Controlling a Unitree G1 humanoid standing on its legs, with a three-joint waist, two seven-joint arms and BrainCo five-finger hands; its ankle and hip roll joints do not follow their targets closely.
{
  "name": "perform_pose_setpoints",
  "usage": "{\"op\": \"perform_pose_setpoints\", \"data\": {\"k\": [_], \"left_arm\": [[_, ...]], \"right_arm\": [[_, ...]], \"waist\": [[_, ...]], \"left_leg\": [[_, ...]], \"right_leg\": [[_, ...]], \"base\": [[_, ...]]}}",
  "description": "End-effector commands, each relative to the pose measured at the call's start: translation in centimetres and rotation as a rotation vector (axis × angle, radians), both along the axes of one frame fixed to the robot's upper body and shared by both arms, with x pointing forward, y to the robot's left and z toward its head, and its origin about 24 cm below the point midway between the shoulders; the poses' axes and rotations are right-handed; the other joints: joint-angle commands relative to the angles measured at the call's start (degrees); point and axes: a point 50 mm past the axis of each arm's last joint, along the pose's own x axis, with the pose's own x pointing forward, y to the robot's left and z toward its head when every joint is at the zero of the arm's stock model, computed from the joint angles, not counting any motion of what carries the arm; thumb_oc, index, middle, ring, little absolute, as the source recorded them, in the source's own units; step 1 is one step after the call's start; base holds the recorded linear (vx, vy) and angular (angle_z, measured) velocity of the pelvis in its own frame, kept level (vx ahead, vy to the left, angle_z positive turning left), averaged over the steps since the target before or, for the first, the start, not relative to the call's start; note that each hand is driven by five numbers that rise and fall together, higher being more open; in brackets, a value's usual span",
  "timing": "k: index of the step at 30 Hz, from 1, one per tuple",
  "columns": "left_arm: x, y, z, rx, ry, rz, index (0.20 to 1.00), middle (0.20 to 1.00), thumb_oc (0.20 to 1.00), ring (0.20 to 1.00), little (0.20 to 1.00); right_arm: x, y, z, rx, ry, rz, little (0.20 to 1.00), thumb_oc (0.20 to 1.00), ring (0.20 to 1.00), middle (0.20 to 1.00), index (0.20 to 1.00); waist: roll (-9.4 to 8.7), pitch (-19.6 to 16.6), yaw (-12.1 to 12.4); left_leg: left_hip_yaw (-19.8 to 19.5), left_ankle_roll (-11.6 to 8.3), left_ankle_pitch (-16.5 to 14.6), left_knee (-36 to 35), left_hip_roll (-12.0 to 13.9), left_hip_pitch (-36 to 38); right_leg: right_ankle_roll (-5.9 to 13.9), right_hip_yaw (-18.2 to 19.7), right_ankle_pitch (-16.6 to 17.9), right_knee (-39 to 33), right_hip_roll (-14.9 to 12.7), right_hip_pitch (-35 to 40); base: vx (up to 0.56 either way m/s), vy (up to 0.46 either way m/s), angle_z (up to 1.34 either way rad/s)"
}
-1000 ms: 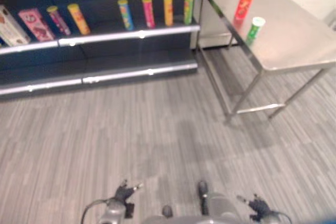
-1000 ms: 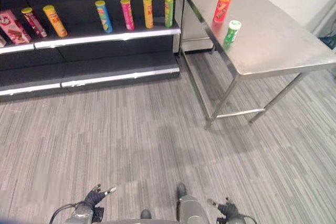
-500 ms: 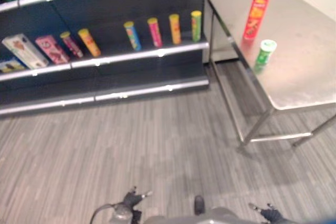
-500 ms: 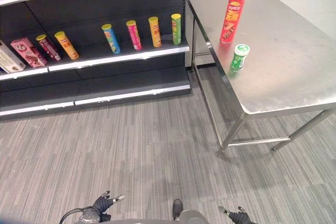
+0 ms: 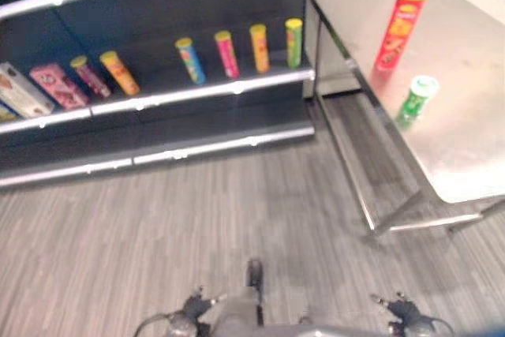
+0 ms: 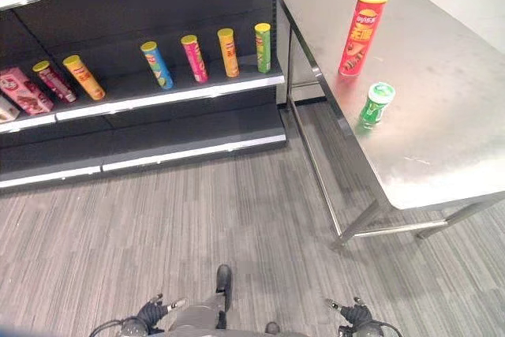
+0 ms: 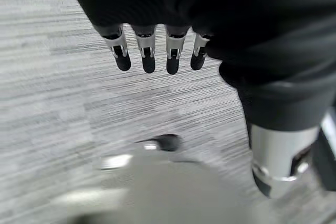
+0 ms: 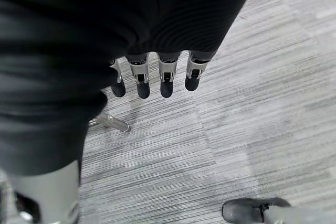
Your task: Put the goods on the table back onto the shelves and tidy them up.
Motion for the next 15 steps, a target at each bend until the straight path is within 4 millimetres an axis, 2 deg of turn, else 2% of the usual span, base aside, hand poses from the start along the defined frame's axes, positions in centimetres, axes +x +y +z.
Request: {"op": "perform_pose_setpoints", "data": {"k": [1, 2, 4, 6, 7, 8, 10, 11, 12, 14, 15], "left_arm": [[1.4, 1.1, 0.6, 0.037, -0.064, 0.002, 1.0, 1.0, 1.0, 1.0, 1.0], [1.4, 1.4, 0.7, 0.048, -0.064, 0.006, 1.0, 1.0, 1.0, 1.0, 1.0], [2.0, 1.8, 1.0, 0.063, -0.084, 0.008, 1.0, 1.0, 1.0, 1.0, 1.0], [3.2, 2.4, 1.5, 0.073, -0.126, 0.014, 1.0, 1.0, 1.0, 1.0, 1.0], [3.2, 2.4, 1.5, 0.073, -0.126, 0.014, 1.0, 1.0, 1.0, 1.0, 1.0], [4.7, 3.0, 2.2, 0.089, -0.181, 0.022, 1.0, 1.0, 1.0, 1.0, 1.0], [5.4, 3.5, 2.7, 0.097, -0.215, 0.039, 1.0, 1.0, 1.0, 1.0, 1.0], [5.9, 3.5, 2.9, 0.09, -0.235, 0.042, 1.0, 1.0, 1.0, 1.0, 1.0], [5.9, 3.5, 2.9, 0.09, -0.234, 0.042, 1.0, 1.0, 1.0, 1.0, 1.0], [6.2, 3.5, 3.0, 0.088, -0.246, 0.039, 1.0, 1.0, 1.0, 1.0, 1.0], [6.3, 3.5, 3.1, 0.089, -0.245, 0.031, 1.0, 1.0, 1.0, 1.0, 1.0]], "right_arm": [[-0.9, -0.5, 0.1, -0.014, -0.001, 0.004, 1.0, 1.0, 1.0, 1.0, 1.0], [-1.0, -0.4, 0.0, -0.01, 0.008, -0.002, 1.0, 1.0, 1.0, 1.0, 1.0], [-1.2, -0.3, -0.1, -0.001, 0.014, -0.008, 1.0, 1.0, 1.0, 1.0, 1.0], [-1.4, -0.4, -0.1, 0.002, 0.019, -0.019, 1.0, 1.0, 1.0, 1.0, 1.0], [-1.4, -0.4, -0.1, 0.002, 0.019, -0.019, 1.0, 1.0, 1.0, 1.0, 1.0], [-0.9, -0.7, 0.1, -0.005, -0.003, -0.031, 1.0, 1.0, 1.0, 1.0, 1.0], [-0.9, -0.5, 0.0, 0.0, -0.007, -0.043, 1.0, 1.0, 1.0, 1.0, 1.0], [-1.2, -0.3, -0.1, 0.006, -0.001, -0.056, 1.0, 1.0, 1.0, 1.0, 1.0], [-1.3, -0.3, -0.1, 0.006, -0.001, -0.056, 1.0, 1.0, 1.0, 1.0, 1.0], [-1.7, -0.3, -0.2, 0.013, 0.008, -0.073, 1.0, 1.0, 1.0, 1.0, 1.0], [-2.0, -0.2, -0.3, 0.017, 0.015, -0.077, 1.0, 1.0, 1.0, 1.0, 1.0]], "waist": [[-1.44, -1.7, 1.6], [-1.79, -2.0, 1.7], [-2.65, -2.9, 1.4], [-3.22, -2.6, 0.8], [-3.08, -2.8, 0.9], [-2.86, -1.6, 0.1], [-2.62, -1.0, -0.2], [-2.33, -1.2, -0.8], [-2.41, -1.1, -0.9], [-1.97, -1.0, -2.1], [-1.91, -0.6, -2.8]], "left_leg": [[1.6, -0.84, 2.0, 2.2, 0.8, -1.2], [2.1, -0.44, 1.7, 2.1, 0.7, -0.5], [3.3, 0.48, 0.2, 2.2, -0.1, 1.1], [4.2, 1.72, -1.5, 1.9, -1.6, 3.7], [4.3, 1.68, -1.4, 1.9, -1.4, 3.5], [4.7, 2.9, -3.2, 1.7, -1.6, 5.5], [5.5, 3.63, -4.8, 1.5, -1.6, 7.6], [5.8, 3.98, -6.2, 1.2, -1.6, 9.2], [5.7, 3.99, -6.3, 1.3, -1.7, 9.4], [5.7, 4.22, -7.5, 1.1, -1.8, 10.8], [5.6, 4.45, -8.0, 1.1, -2.1, 11.7]], "right_leg": [[11.14, -0.8, -6.9, 5.4, -5.1, 3.6], [11.64, -0.4, -6.3, 6.7, -6.0, 2.5], [13.32, 0.5, -2.9, 10.5, -7.9, 0.0], [14.58, 1.5, 2.6, 17.1, -9.1, -3.2], [14.55, 1.6, 2.8, 17.1, -9.0, -3.4], [14.57, 2.1, 8.2, 25.1, -9.3, -7.9], [13.77, -0.3, 9.9, 28.3, -10.8, -10.3], [12.88, -2.8, 8.2, 27.5, -10.2, -12.6], [12.89, -2.9, 8.1, 27.6, -10.4, -12.5], [12.24, -4.5, 2.9, 24.6, -7.1, -15.5], [11.86, -5.0, 1.3, 22.6, -5.0, -17.3]], "base": [[0.37, 0.252, -0.92], [0.5, 0.346, -0.38], [0.32, 0.214, -0.68], [0.22, 0.158, -0.46], [0.21, 0.183, -0.1], [0.21, 0.187, 0.03], [0.31, 0.212, 0.02], [0.27, 0.137, -0.05], [0.28, 0.139, -0.09], [0.21, 0.09, 0.07], [0.25, 0.087, 0.18]]}}
